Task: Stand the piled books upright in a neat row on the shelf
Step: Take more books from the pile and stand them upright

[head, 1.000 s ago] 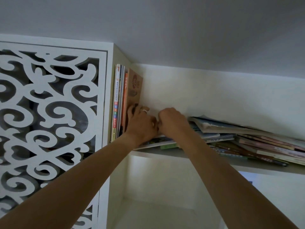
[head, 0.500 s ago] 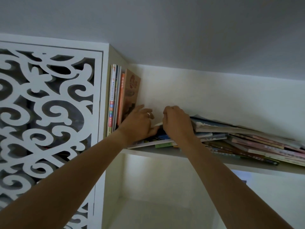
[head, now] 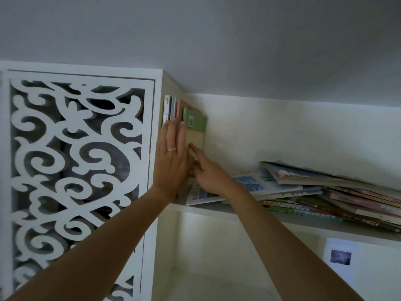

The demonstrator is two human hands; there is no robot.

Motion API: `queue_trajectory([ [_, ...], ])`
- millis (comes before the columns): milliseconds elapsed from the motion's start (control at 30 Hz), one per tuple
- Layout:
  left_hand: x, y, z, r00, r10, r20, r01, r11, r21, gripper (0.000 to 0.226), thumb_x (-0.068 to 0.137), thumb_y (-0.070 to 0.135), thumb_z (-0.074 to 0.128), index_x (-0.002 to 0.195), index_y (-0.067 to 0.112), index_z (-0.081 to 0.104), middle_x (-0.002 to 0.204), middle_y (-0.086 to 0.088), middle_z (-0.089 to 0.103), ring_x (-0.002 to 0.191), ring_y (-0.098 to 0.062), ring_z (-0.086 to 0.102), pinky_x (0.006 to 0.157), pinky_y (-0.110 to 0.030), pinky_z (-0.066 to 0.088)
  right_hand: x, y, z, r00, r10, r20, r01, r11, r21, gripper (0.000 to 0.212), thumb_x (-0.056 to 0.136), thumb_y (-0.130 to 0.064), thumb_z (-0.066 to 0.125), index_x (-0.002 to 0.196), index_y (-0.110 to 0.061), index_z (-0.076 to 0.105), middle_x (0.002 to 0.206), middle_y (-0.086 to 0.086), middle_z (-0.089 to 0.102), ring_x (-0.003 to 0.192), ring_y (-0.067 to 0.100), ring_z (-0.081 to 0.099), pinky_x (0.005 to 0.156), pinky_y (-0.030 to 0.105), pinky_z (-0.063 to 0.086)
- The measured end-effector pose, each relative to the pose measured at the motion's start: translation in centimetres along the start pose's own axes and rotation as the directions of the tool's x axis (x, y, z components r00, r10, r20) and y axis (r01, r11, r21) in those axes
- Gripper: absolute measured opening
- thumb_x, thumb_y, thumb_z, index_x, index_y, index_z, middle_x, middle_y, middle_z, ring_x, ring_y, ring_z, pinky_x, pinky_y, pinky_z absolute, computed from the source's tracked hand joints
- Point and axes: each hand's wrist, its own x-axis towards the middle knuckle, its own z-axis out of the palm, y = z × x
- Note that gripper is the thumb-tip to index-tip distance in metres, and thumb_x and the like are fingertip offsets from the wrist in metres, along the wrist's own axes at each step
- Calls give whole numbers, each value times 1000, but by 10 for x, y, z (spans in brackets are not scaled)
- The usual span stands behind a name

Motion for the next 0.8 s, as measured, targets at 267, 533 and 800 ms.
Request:
queue_trajectory([
  [267,3,-6,-7,991,80,110,-68,992,-104,60,98,6,56,155,-2,39,162,-29,32,154,-43,28,125,-56,25,18,1,-2,995,-35,91,39,999,-38,98,94,-18,68,155,-50,-1,146,13,55,116,29,64,98,47,54],
  [533,0,-6,-9,993,31,112,-3,969,-246,52,104,20,41,149,-5,47,162,-21,38,155,-34,29,126,-52,26,23,9,5,995,-49,89,50,999,-11,111,90,-28,74,158,-43,-12,137,9,59,96,25,71,87,43,58],
  [800,-3,-4,-12,999,-34,39,43,962,-271,38,93,-2,66,130,-5,61,140,-25,59,141,-40,48,123,-52,33,26,6,11,998,-57,35,60,993,-99,106,93,-25,72,159,-35,-11,114,12,68,79,19,68,71,28,53],
])
